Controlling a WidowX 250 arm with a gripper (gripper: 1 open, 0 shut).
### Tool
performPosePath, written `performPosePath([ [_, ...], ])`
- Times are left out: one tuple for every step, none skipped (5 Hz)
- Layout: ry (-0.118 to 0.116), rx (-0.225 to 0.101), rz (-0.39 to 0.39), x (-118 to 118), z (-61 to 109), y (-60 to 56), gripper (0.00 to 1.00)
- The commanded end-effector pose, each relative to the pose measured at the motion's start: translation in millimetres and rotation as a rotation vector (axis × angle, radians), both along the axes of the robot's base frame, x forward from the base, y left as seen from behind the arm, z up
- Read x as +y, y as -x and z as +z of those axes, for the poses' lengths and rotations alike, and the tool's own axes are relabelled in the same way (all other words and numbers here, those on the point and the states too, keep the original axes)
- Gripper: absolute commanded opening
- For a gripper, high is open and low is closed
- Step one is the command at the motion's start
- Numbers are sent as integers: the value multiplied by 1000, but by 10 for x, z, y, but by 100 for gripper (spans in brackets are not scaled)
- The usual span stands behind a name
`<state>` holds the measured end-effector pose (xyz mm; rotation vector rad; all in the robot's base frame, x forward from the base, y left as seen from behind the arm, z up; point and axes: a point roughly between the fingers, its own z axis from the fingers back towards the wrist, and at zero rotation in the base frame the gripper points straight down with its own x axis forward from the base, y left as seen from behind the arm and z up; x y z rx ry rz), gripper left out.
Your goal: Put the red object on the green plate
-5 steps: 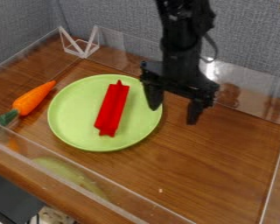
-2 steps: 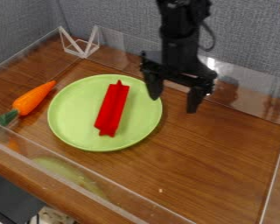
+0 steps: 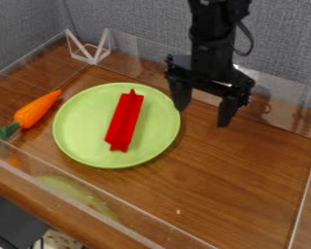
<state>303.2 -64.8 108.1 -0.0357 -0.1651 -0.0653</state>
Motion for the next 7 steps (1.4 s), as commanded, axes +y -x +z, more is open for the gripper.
performPosePath([
  [7, -52, 22, 23, 166, 109, 100],
  [10, -56, 0, 60, 189, -4, 100],
  [5, -39, -16, 88, 184, -90, 100],
  [7, -18, -25, 111, 97, -53, 100],
  [11, 0, -33, 116, 28, 16, 100],
  [15, -8, -49, 135, -5, 4, 100],
  [12, -18, 22, 287, -156, -49, 100],
])
